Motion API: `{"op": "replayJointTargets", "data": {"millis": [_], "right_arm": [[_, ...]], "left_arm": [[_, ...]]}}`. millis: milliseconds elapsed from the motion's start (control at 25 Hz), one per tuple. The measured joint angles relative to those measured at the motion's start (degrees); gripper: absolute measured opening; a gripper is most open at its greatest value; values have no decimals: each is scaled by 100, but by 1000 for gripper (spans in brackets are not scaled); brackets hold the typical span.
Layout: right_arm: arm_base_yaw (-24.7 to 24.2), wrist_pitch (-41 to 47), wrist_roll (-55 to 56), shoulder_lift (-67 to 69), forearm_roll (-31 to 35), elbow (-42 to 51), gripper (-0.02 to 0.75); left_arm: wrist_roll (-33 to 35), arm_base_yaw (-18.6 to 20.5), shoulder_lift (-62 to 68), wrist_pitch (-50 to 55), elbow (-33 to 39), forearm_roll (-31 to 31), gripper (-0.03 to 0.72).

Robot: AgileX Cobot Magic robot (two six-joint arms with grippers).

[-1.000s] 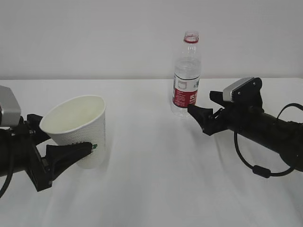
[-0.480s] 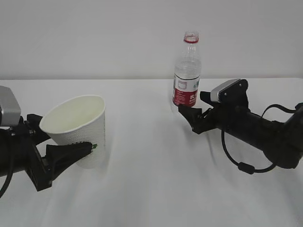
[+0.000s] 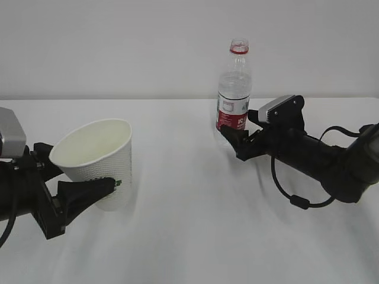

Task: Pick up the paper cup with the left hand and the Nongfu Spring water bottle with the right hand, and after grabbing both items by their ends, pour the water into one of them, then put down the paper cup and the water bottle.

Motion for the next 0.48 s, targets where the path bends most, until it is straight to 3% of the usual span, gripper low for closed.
{"op": "replayJointTargets", "data": {"millis": [480], "right_arm": [[0,52,13,14,-25,-112,670]], "left_arm": [[0,0,0,-50,0,-13,536]]}}
